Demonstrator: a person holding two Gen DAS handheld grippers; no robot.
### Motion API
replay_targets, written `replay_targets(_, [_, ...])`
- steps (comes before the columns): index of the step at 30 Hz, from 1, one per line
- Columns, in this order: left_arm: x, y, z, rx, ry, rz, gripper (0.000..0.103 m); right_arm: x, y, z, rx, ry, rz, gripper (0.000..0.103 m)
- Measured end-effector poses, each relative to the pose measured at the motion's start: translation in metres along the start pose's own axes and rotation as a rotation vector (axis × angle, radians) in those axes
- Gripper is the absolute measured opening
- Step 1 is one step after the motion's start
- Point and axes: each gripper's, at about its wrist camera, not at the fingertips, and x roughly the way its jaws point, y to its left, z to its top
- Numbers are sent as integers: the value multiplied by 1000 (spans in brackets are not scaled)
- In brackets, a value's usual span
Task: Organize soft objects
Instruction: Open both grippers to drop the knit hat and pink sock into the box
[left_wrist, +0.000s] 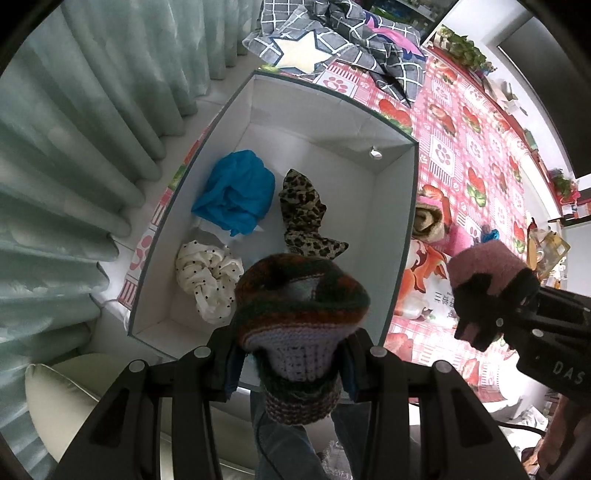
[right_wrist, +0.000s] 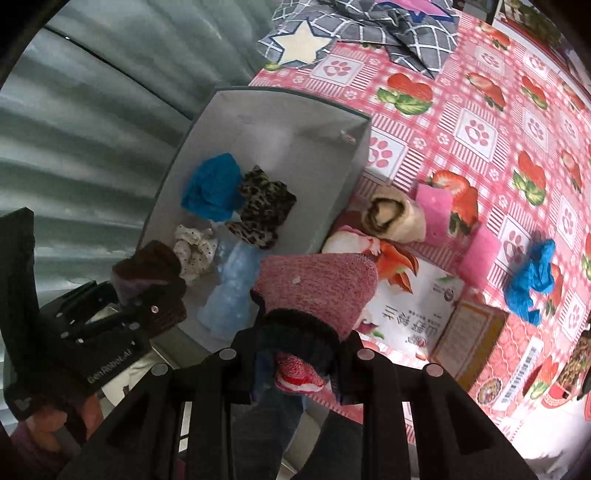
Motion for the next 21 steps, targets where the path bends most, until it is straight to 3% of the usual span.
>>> replay_targets(21, [5, -2, 28, 12, -4, 42, 46, 7, 31, 52, -49, -24, 24, 28])
